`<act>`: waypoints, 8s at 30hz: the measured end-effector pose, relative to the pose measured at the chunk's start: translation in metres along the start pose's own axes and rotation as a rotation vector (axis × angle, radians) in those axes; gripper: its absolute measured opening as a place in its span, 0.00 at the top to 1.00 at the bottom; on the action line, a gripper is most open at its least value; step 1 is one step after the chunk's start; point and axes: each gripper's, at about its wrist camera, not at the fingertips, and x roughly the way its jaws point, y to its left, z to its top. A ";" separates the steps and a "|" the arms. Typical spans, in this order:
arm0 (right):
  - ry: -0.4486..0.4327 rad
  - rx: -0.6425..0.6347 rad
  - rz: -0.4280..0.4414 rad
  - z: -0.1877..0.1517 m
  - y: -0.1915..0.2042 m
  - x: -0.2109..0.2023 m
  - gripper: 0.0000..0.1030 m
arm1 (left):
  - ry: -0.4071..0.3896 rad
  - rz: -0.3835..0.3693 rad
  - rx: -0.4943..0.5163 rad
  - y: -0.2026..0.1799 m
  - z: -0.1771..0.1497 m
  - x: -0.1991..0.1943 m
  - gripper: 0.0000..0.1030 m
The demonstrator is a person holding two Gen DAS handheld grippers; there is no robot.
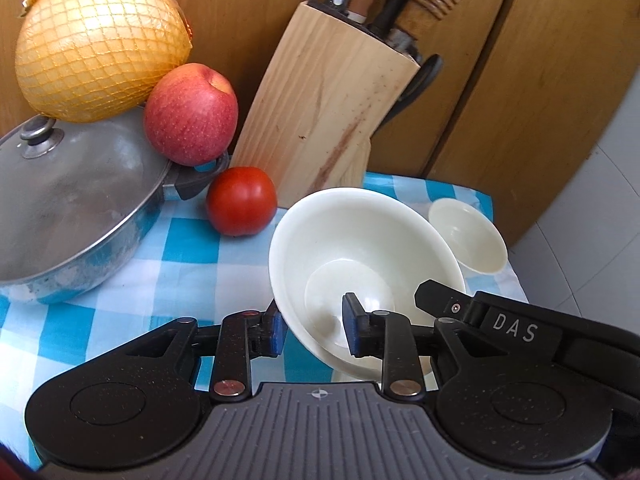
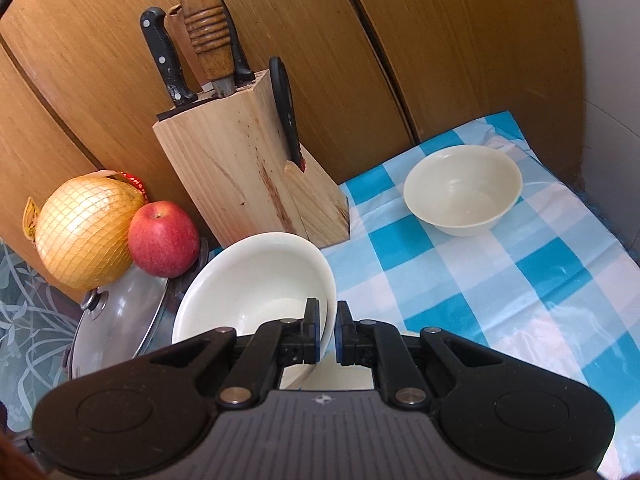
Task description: Organize plates and bowls
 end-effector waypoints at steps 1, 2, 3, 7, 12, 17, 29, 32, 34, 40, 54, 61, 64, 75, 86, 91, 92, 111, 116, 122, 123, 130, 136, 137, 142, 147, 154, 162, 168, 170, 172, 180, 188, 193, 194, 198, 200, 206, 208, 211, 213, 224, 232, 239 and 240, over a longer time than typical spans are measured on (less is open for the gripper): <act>0.002 0.001 -0.002 -0.001 -0.001 -0.002 0.91 | 0.002 -0.002 0.003 -0.001 -0.002 -0.002 0.66; 0.005 0.004 -0.005 -0.003 -0.002 -0.004 0.91 | 0.003 -0.003 0.006 -0.002 -0.003 -0.003 0.66; 0.008 0.006 -0.009 -0.005 -0.003 -0.005 0.91 | 0.006 -0.003 0.010 -0.003 -0.005 -0.003 0.65; 0.018 0.017 -0.024 -0.011 -0.011 -0.013 0.91 | 0.021 -0.013 0.022 -0.008 -0.012 -0.006 0.65; 0.021 0.028 -0.045 -0.017 -0.020 -0.023 0.91 | 0.037 -0.030 0.042 -0.016 -0.020 -0.008 0.65; 0.016 0.042 -0.053 -0.021 -0.026 -0.032 0.91 | 0.038 -0.039 0.055 -0.024 -0.025 -0.012 0.65; 0.019 0.046 -0.049 -0.028 -0.026 -0.048 0.90 | 0.045 -0.046 0.063 -0.028 -0.032 -0.025 0.64; 0.006 0.044 -0.048 -0.029 -0.024 -0.057 0.89 | 0.039 -0.053 0.064 -0.029 -0.032 -0.032 0.64; -0.010 0.034 -0.046 -0.030 -0.021 -0.064 0.89 | 0.030 -0.060 0.067 -0.029 -0.032 -0.038 0.64; -0.042 0.020 -0.033 -0.032 -0.015 -0.086 0.89 | 0.003 -0.086 0.074 -0.030 -0.029 -0.058 0.62; -0.036 -0.010 -0.036 -0.043 -0.012 -0.101 0.89 | 0.014 -0.089 0.120 -0.034 -0.038 -0.075 0.62; 0.016 0.012 -0.061 -0.046 -0.023 -0.077 0.89 | 0.066 -0.070 0.118 -0.033 -0.042 -0.050 0.63; 0.028 0.028 -0.061 -0.046 -0.029 -0.068 0.89 | 0.075 -0.059 0.115 -0.034 -0.044 -0.040 0.63; 0.051 0.053 -0.091 -0.042 -0.042 -0.047 0.88 | 0.120 -0.078 0.110 -0.035 -0.042 -0.009 0.62; 0.007 0.055 -0.108 -0.038 -0.046 -0.052 0.84 | 0.101 -0.066 0.070 -0.021 -0.034 -0.011 0.62; -0.020 0.077 -0.105 -0.035 -0.050 -0.056 0.84 | 0.088 -0.078 0.061 -0.019 -0.031 -0.017 0.62; -0.021 0.082 -0.106 -0.034 -0.052 -0.056 0.84 | 0.086 -0.080 0.062 -0.019 -0.031 -0.017 0.62; -0.038 0.121 -0.106 -0.014 -0.073 -0.050 0.84 | 0.078 -0.086 0.080 -0.029 -0.023 -0.008 0.55; -0.049 0.123 -0.108 -0.011 -0.077 -0.051 0.84 | 0.078 -0.087 0.106 -0.038 -0.023 -0.004 0.52; -0.076 0.142 -0.109 -0.002 -0.083 -0.051 0.84 | 0.072 -0.085 0.138 -0.047 -0.022 0.000 0.49; -0.075 0.145 -0.108 -0.001 -0.084 -0.050 0.84 | 0.072 -0.084 0.141 -0.048 -0.022 0.001 0.49; -0.070 0.143 -0.121 0.007 -0.092 -0.043 0.84 | 0.074 -0.082 0.165 -0.059 -0.017 0.010 0.49; -0.072 0.148 -0.144 0.019 -0.104 -0.035 0.84 | 0.083 -0.080 0.165 -0.067 -0.009 0.024 0.48; -0.070 0.150 -0.150 0.021 -0.106 -0.032 0.84 | 0.093 -0.082 0.164 -0.069 -0.008 0.028 0.48; -0.068 0.159 -0.161 0.033 -0.116 -0.022 0.84 | 0.128 -0.074 0.168 -0.078 -0.002 0.046 0.48; -0.074 0.163 -0.149 0.044 -0.122 -0.013 0.84 | 0.119 -0.067 0.172 -0.090 0.010 0.056 0.48; -0.090 0.187 -0.123 0.061 -0.133 0.000 0.84 | 0.088 -0.078 0.173 -0.107 0.028 0.065 0.48; -0.081 0.222 -0.088 0.073 -0.151 0.027 0.84 | 0.107 -0.089 0.122 -0.120 0.045 0.102 0.47; -0.060 0.237 -0.078 0.077 -0.161 0.049 0.83 | 0.119 -0.081 0.118 -0.125 0.053 0.129 0.44; -0.059 0.246 -0.074 0.079 -0.163 0.054 0.83 | 0.130 -0.076 0.114 -0.125 0.056 0.138 0.44; -0.058 0.253 -0.067 0.080 -0.164 0.058 0.83 | 0.138 -0.076 0.114 -0.126 0.057 0.145 0.45; -0.032 0.247 -0.066 0.078 -0.161 0.075 0.84 | 0.161 -0.064 0.130 -0.125 0.057 0.160 0.60; -0.024 0.217 -0.081 0.076 -0.158 0.071 0.89 | 0.164 -0.061 0.172 -0.127 0.049 0.160 0.73; -0.034 0.200 -0.079 0.077 -0.152 0.060 0.90 | 0.136 -0.059 0.205 -0.131 0.048 0.146 0.73; -0.037 0.198 -0.077 0.077 -0.151 0.056 0.90 | 0.129 -0.059 0.211 -0.132 0.048 0.142 0.73; -0.047 0.190 -0.071 0.078 -0.145 0.042 0.90 | 0.110 -0.065 0.217 -0.133 0.047 0.126 0.72; -0.054 0.177 -0.069 0.079 -0.139 0.034 0.90 | 0.103 -0.072 0.219 -0.133 0.047 0.116 0.72; -0.099 0.137 -0.052 0.081 -0.117 0.000 0.90 | 0.054 -0.087 0.227 -0.131 0.050 0.076 0.70; -0.114 0.124 -0.046 0.080 -0.109 -0.015 0.90 | 0.032 -0.097 0.230 -0.129 0.049 0.057 0.70; -0.150 0.101 -0.036 0.077 -0.095 -0.043 0.90 | 0.009 -0.117 0.225 -0.125 0.047 0.031 0.69; -0.182 0.085 -0.027 0.071 -0.084 -0.065 0.90 | -0.004 -0.132 0.224 -0.123 0.045 0.014 0.68; -0.260 0.029 -0.012 0.029 -0.047 -0.141 0.89 | -0.105 -0.200 0.257 -0.107 0.018 -0.081 0.66; -0.256 0.021 0.003 -0.007 -0.034 -0.158 0.89 | -0.123 -0.211 0.253 -0.084 -0.013 -0.114 0.66; -0.191 0.001 0.001 -0.033 -0.023 -0.149 0.89 | -0.097 -0.206 0.199 -0.053 -0.036 -0.111 0.66; -0.182 -0.003 -0.001 -0.035 -0.021 -0.148 0.89 | -0.095 -0.206 0.191 -0.050 -0.039 -0.111 0.66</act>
